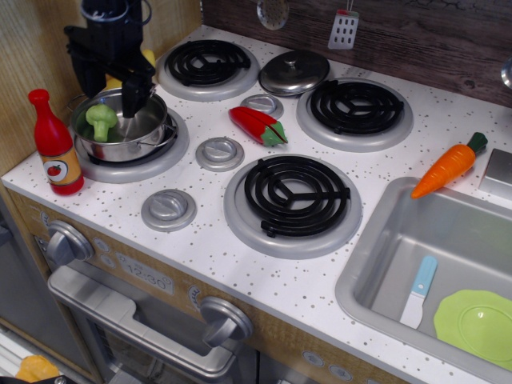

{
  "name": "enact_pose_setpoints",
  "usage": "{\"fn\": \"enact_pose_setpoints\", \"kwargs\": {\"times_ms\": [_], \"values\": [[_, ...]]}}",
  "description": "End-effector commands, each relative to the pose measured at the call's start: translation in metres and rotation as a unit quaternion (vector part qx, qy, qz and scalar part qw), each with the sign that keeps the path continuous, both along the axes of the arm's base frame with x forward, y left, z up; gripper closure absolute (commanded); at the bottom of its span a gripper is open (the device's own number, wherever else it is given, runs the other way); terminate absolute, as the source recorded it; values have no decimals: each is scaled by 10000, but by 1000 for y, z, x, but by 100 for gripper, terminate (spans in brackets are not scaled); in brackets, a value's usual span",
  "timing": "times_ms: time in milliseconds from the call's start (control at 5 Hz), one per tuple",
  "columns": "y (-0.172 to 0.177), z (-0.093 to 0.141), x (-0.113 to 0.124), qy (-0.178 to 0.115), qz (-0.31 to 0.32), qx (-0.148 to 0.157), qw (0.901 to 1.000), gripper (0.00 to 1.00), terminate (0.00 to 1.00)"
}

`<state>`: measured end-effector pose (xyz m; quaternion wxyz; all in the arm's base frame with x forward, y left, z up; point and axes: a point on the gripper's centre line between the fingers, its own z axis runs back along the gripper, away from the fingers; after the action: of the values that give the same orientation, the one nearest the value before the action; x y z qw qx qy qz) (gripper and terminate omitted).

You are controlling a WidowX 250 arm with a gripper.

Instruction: Take broccoli out of pan

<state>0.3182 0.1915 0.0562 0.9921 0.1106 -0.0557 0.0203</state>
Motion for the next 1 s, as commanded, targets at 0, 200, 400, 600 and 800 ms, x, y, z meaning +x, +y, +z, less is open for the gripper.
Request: {"fn": "enact_pose_setpoints", "kwargs": {"times_ms": [0, 200, 400, 600, 800], "values": [[12, 7, -3, -69, -137, -8, 9999, 0, 0], [14, 4, -9, -22, -191, -75, 9998, 0, 0], [12, -4, -10, -144, -191, -133, 9996, 0, 0], [13, -13, -10, -347, -190, -209, 9990, 0, 0], [14, -19, -9, -481, -203, -188, 9985, 0, 0]]}}
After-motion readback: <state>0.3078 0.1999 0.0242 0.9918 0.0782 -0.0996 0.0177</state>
